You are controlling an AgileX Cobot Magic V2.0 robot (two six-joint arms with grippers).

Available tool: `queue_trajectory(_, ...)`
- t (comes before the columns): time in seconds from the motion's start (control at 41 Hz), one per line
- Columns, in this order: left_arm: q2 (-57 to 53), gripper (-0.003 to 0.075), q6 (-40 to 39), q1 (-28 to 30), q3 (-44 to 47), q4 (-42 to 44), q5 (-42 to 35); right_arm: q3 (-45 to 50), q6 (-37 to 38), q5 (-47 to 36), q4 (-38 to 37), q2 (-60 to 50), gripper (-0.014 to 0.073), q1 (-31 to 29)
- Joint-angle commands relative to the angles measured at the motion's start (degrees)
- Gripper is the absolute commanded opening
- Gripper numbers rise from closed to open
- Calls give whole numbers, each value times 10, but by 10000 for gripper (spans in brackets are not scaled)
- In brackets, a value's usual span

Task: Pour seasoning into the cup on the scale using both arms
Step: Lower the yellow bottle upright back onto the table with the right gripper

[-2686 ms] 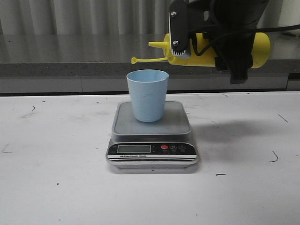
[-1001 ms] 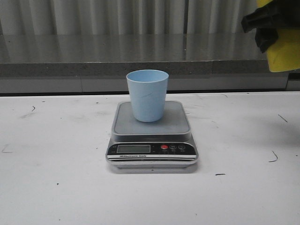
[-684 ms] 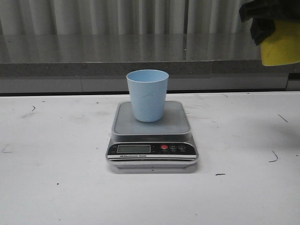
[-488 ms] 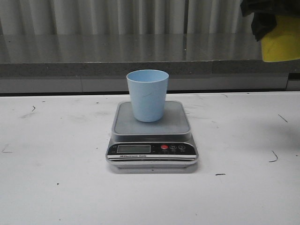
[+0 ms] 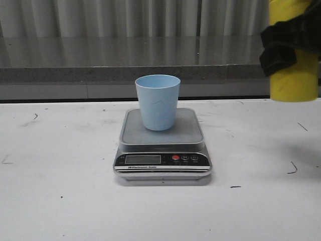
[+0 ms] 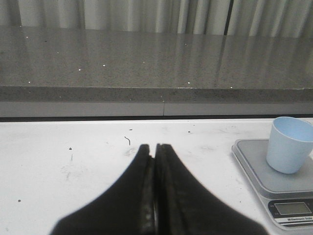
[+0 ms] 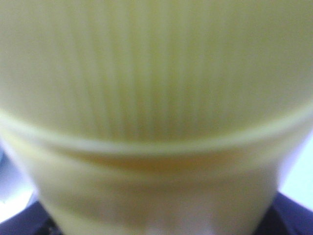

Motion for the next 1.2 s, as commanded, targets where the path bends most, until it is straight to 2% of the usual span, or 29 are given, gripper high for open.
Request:
queue_trajectory(0.0,5,-20,-3,0,-14,-6,-46,41,-114,-152,83,-29,328,-6)
queue_trajectory(0.098,5,-20,-3,0,-14,-6,-46,96,-180,-245,109,-25,328,-6)
queue_trajectory(0.269,5,-20,-3,0,-14,-6,-46,139,-187,-364,136,2,328,-6)
queue_trajectory(0.488,5,-20,-3,0,-14,-6,-46,139,-187,-403,142,70,328,-6)
queue_trajectory(0.928,5,-20,-3,0,-14,-6,-46,142,-186,-430,146,126,328,-6)
queue_trajectory(1.172,5,-20,-3,0,-14,-6,-46,180,-176,-535,173,151,328,-6)
